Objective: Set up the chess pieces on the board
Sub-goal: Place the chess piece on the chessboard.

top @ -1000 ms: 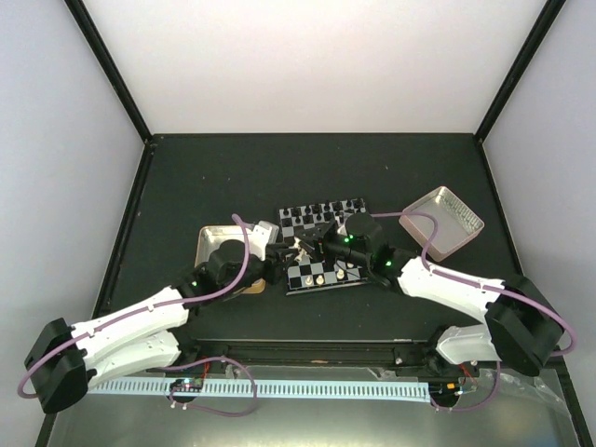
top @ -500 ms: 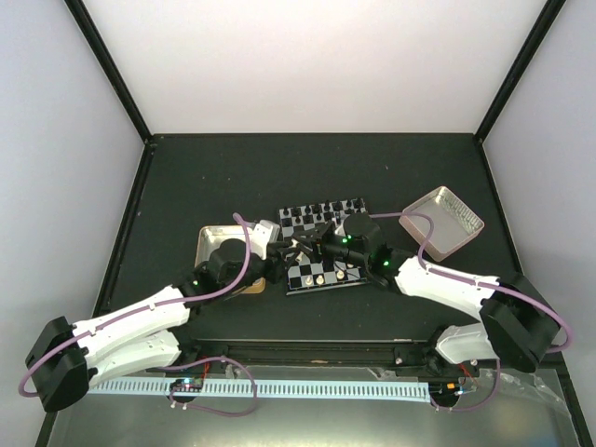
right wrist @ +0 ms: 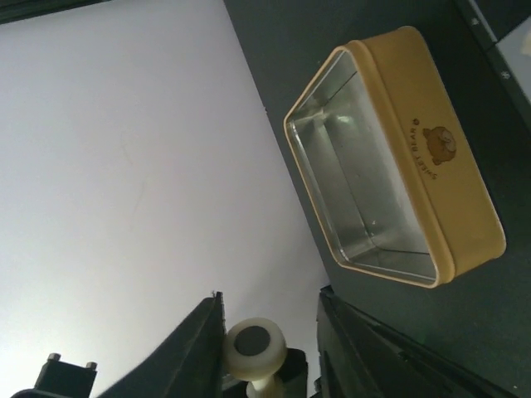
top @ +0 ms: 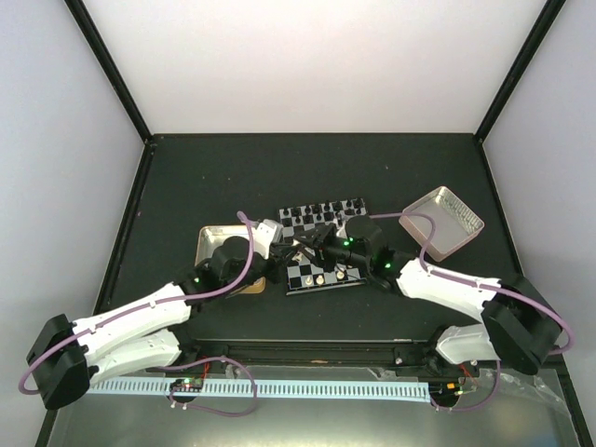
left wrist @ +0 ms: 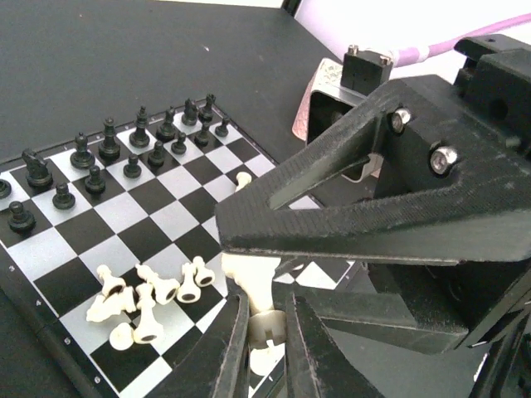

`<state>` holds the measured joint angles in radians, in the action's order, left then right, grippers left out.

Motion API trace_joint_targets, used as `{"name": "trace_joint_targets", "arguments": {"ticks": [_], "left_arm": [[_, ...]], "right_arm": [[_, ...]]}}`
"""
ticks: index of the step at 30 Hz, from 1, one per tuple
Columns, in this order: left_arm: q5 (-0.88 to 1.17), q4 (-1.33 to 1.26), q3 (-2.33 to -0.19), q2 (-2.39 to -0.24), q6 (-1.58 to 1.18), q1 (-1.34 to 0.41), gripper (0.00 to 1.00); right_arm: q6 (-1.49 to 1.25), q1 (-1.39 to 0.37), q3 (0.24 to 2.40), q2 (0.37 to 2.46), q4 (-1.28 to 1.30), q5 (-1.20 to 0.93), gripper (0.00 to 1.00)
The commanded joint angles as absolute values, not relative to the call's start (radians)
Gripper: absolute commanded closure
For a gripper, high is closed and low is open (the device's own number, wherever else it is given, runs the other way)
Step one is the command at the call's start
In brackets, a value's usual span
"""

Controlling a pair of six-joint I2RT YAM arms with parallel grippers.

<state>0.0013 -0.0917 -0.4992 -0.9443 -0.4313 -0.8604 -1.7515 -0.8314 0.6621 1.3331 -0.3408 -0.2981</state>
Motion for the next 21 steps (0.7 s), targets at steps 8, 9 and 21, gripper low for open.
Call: {"name": "trace_joint_targets", "arguments": {"ticks": [8, 9, 21], "left_arm": [[0.108, 0.460, -0.730, -1.043, -0.418, -0.865, 0.98], [0.131, 0.524, -0.754, -1.068, -0.429, -0.862, 0.98], [0.329, 0.872, -0.941, -1.427, -0.423, -0.845, 0.98]], "right_arm": [[-1.266, -0.793, 0.690, 1.140, 0.042, 0.027, 0.40], [-1.241, -0.791, 0.688, 1.118, 0.082, 0.070, 0.40], [-1.129, -0.787, 0.556, 0.924, 0.207, 0.364, 0.36]]}}
